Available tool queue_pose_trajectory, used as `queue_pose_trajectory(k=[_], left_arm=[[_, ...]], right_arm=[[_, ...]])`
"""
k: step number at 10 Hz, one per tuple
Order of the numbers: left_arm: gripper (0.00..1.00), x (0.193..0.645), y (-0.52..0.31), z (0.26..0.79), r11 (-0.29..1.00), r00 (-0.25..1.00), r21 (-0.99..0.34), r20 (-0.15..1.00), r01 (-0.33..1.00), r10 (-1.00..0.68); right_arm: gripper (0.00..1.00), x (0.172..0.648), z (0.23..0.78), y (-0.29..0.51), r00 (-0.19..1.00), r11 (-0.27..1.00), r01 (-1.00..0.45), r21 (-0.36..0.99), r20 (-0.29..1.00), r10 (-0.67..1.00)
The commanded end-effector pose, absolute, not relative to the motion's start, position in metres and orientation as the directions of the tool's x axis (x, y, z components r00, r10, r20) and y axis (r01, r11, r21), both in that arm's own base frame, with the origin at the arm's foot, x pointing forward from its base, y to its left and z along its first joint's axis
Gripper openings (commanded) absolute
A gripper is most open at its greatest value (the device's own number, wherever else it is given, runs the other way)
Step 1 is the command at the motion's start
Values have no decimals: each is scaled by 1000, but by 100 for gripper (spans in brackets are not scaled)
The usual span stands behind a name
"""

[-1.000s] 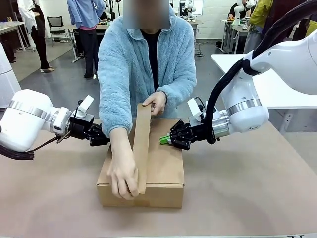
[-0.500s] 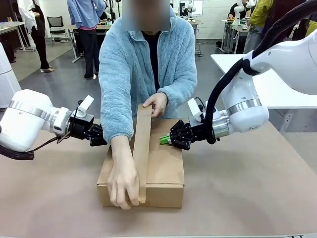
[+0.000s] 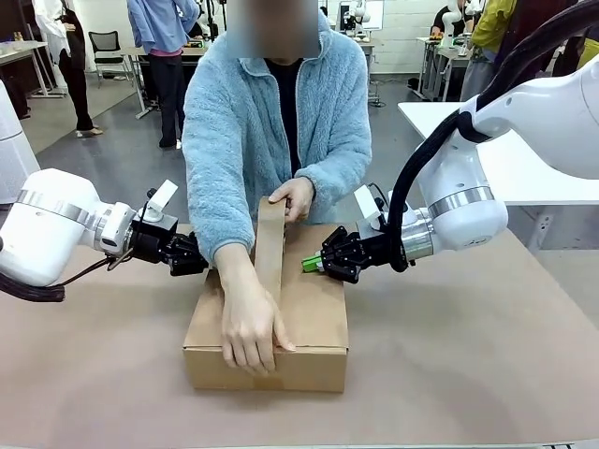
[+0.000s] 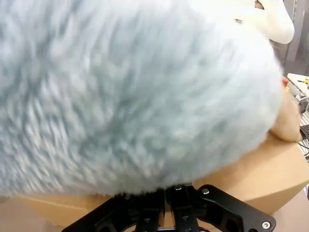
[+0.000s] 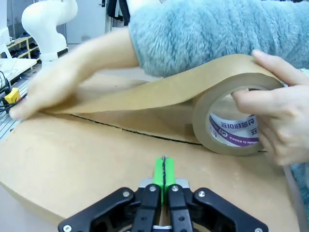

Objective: Wrap the clocks to prevent damage.
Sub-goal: After the human seals the box with tape, release both hands from the side flaps of the Package Box.

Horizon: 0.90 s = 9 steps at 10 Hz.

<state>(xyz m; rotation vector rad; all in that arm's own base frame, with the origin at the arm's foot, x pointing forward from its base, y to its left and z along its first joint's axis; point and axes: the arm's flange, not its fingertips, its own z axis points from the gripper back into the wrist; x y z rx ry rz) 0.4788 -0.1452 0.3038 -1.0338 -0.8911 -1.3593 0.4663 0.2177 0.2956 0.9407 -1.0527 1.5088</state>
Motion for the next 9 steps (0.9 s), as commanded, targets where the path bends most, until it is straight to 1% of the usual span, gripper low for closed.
queue_pose_trajectory(k=[1,9], left_arm=[[0,479,-146,300,-57,41,-64,942,996,-334],[0,479,-146,300,-57,41,-64,942,996,-334]], right_arm=[[1,466,290,217,-160,-88,-986,-139,937,312],[1,466,290,217,-160,-88,-986,-139,937,312]])
